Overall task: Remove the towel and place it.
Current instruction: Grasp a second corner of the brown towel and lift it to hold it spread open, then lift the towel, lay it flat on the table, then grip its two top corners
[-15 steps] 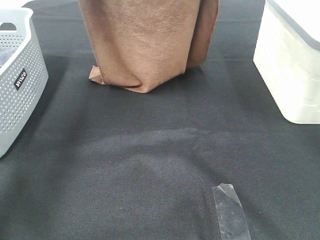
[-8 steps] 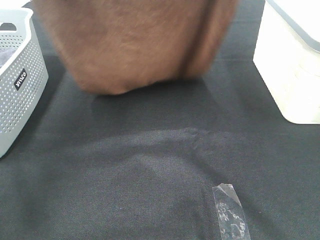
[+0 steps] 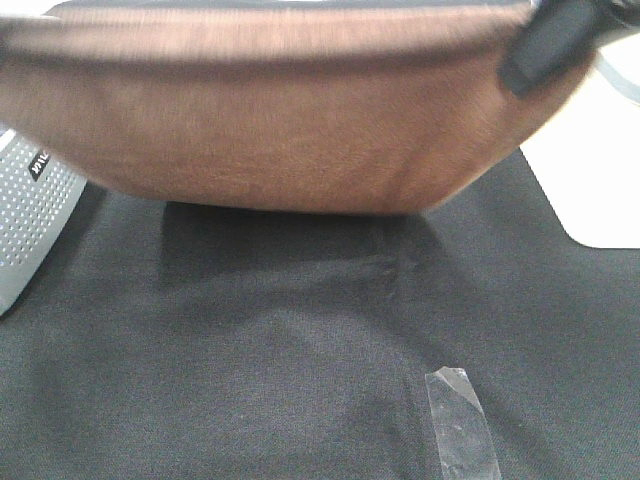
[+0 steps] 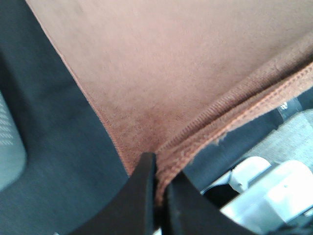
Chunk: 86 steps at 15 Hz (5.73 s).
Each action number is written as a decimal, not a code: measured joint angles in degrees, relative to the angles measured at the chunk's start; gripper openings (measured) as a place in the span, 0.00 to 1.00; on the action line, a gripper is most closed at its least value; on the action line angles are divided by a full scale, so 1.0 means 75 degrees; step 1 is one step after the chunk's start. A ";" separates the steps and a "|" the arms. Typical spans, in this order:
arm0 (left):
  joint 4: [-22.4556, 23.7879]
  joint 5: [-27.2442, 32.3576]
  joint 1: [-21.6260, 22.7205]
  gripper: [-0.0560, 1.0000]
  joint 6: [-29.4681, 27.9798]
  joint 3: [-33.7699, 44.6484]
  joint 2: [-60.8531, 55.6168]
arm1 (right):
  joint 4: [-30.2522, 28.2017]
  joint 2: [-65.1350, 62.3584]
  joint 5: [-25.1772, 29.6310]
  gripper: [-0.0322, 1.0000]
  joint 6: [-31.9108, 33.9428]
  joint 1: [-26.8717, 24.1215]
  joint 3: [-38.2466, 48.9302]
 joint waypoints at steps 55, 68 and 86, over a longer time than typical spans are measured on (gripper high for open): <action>-0.1681 -0.0672 -0.2750 0.05 0.0222 0.4316 0.1734 | -0.0153 0.2124 -0.0519 0.04 0.1536 0.2223 0.4393; -0.2177 -0.0947 -0.2750 0.05 0.0397 0.3957 0.3270 | 0.1169 0.2574 -0.1436 0.04 0.1154 0.2223 0.4408; -0.1367 -0.1429 -0.2758 0.89 0.0206 0.1612 0.3277 | -0.0069 0.1192 -0.1322 0.72 0.1276 0.0344 0.3888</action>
